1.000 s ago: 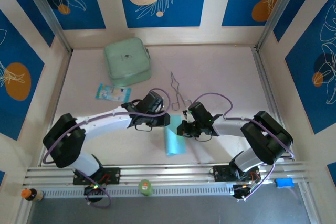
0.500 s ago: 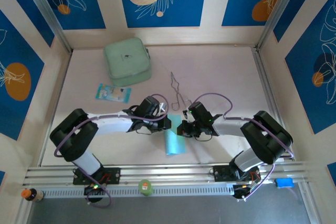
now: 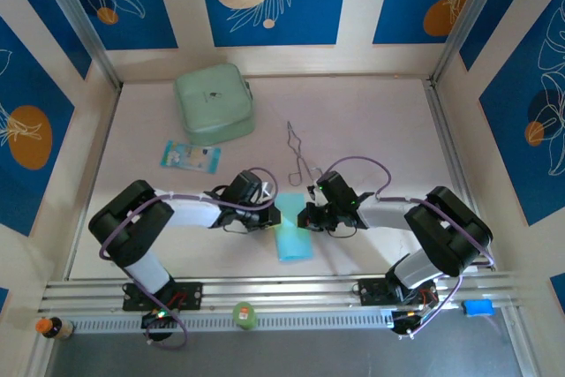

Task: Fold a paper plane with a square sheet of paper (pick it up from the middle)
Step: First fold a square sheet of paper at the bottom-center of the table.

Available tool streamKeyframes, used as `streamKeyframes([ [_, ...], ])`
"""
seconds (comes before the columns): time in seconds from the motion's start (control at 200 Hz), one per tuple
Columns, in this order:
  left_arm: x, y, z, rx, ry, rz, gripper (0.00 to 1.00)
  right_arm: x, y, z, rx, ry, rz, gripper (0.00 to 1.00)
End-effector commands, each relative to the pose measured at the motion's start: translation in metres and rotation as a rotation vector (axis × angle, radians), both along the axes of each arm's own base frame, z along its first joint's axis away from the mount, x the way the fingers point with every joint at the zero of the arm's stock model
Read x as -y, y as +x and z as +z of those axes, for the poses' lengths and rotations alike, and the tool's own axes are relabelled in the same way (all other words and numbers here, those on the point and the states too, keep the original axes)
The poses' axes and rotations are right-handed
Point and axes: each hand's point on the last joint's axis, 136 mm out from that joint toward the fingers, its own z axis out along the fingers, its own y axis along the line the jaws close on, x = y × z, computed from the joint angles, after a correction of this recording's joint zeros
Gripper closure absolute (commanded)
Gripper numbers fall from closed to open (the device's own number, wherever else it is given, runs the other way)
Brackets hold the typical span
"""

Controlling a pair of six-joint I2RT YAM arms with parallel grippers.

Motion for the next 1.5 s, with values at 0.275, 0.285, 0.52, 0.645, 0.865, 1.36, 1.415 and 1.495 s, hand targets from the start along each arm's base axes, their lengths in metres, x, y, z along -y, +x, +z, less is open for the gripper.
streamKeyframes([
  [0.275,0.0,0.008,0.01,0.022,-0.007,-0.012,1.0,0.027,-0.021,-0.029,-0.086,-0.122,-0.027,1.0],
  [0.285,0.001,0.009,0.012,0.024,-0.013,-0.012,1.0,0.027,-0.021,-0.029,-0.088,-0.122,-0.027,1.0],
  [0.52,0.014,0.023,0.027,0.038,-0.054,-0.023,1.0,0.027,-0.021,-0.03,-0.086,-0.125,-0.028,1.0],
  [0.645,0.012,0.024,0.011,0.006,-0.054,-0.011,1.0,0.027,-0.021,-0.03,-0.088,-0.125,-0.029,1.0],
  [0.865,-0.005,0.02,-0.025,-0.057,-0.011,0.026,1.0,0.028,-0.021,-0.03,-0.09,-0.127,-0.029,1.0],
  [1.36,0.009,0.048,0.011,-0.001,-0.051,-0.006,1.0,0.029,-0.021,-0.03,-0.09,-0.133,-0.029,1.0],
  [1.415,0.008,0.05,0.004,-0.012,-0.043,-0.001,1.0,0.029,-0.021,-0.031,-0.09,-0.135,-0.029,1.0],
  [1.495,0.003,0.05,-0.008,-0.035,-0.028,0.012,1.0,0.029,-0.022,-0.032,-0.093,-0.134,-0.029,1.0],
])
